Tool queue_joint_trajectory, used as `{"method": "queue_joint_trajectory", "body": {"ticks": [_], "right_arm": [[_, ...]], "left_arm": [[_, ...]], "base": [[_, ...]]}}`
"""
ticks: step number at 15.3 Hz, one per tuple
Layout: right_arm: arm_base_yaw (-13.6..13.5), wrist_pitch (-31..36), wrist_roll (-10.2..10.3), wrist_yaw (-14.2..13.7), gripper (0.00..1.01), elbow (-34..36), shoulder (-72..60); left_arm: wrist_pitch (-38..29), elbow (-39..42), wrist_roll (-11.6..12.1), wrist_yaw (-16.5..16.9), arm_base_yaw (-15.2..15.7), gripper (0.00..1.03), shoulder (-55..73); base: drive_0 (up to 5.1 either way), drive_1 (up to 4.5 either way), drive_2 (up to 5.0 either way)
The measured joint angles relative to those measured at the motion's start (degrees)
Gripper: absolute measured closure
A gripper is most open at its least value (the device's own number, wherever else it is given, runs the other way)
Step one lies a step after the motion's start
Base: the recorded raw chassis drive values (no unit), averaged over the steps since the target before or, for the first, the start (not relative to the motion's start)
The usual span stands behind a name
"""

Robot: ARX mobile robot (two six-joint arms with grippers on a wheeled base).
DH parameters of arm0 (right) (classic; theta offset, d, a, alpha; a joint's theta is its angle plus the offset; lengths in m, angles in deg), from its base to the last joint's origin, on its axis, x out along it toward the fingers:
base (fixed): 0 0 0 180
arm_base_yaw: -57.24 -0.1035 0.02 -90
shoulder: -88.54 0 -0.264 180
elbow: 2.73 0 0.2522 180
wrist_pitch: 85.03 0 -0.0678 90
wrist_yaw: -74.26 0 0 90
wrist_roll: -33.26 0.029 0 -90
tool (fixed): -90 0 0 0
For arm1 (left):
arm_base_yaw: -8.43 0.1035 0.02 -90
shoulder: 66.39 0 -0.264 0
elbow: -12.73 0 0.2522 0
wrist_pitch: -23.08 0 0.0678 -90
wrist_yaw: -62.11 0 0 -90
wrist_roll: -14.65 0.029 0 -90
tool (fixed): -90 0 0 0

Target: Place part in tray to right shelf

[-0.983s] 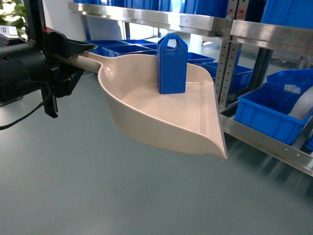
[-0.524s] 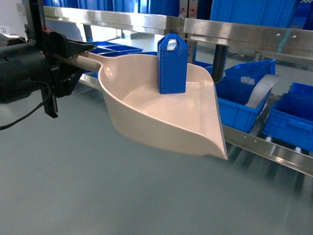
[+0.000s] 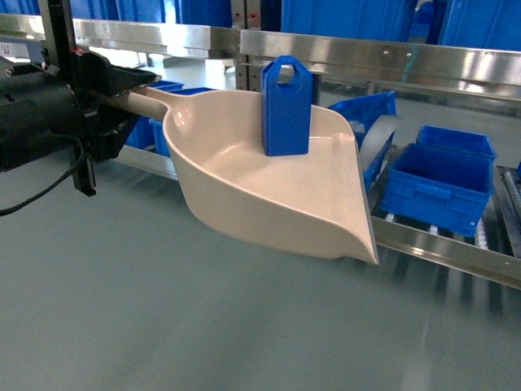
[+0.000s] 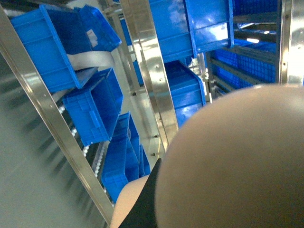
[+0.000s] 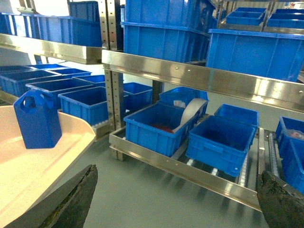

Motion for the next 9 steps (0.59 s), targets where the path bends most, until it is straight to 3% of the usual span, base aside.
{"method": "queue_joint_trajectory", "body": {"ticks": [9], "right_arm": [[0.0, 0.0, 0.0, 0.02, 0.03, -0.02, 0.0]], "left_arm": [[0.0, 0.0, -0.02, 0.0, 0.0, 0.89, 0.0]], "base": [[-1.6, -1.61, -1.6]]}}
